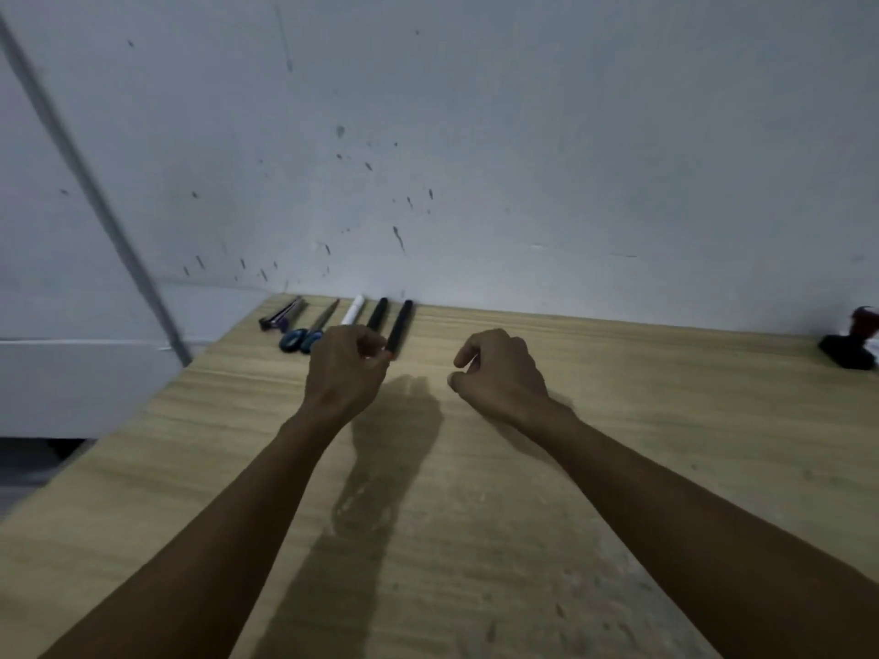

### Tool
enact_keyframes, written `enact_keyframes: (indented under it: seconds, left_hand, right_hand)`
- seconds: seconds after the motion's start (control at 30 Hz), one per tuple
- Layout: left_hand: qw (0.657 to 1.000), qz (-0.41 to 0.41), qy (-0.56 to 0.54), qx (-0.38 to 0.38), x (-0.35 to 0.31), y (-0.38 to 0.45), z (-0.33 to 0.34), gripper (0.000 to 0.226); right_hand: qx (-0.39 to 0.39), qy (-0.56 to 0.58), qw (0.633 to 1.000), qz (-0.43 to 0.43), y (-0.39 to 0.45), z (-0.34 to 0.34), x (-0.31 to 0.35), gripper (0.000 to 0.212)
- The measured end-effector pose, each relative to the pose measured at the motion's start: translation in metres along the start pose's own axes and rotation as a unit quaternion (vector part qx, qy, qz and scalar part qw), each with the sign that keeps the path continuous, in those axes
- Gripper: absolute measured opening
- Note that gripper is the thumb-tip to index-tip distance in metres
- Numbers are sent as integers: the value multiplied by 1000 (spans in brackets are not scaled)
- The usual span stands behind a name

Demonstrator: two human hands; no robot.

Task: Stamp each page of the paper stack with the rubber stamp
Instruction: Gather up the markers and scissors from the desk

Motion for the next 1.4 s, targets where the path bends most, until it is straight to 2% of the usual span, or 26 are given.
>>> enact_keyframes:
  seconds: [0.13,0.4,0.5,0.57,0.73,0.87,1.1,1.4]
  left_hand:
    - [999,-8,43,-6,16,30,-3,14]
    - [988,-28,141,50,54,91,17,14]
    - [978,-43,195,61,62,105,25,18]
    - [971,-48,224,64,63,110,30,20]
    - [959,-60,262,90,66,120,38,22]
    - [960,-72,248,105,66,125,41,24]
    - [983,-86,145,69,47,104,39,19]
    - [986,-131,41,98,-21,4,39,33]
  right_hand:
    - [11,-10,1000,-7,28,17,28,18]
    - [42,-41,998,9,85,49,61,16]
    - [45,-58,997,26,102,59,63,25]
    - [45,-71,996,30,111,64,66,22]
    - [59,-82,994,39,125,71,68,31]
    - [72,-82,993,43,126,68,67,20]
    - [60,-81,994,45,97,40,48,21]
    - [2,-81,993,81,-8,-24,-11,18]
Point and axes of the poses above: each hand's wrist, its own y-axis towards the middle knuckle, its own z-axis out of the palm, x = y × z, the point moved 4 cm from there along y, towards the middle knuckle, and after that the axes turned 10 degrees about -y, right-handed, at the moved point
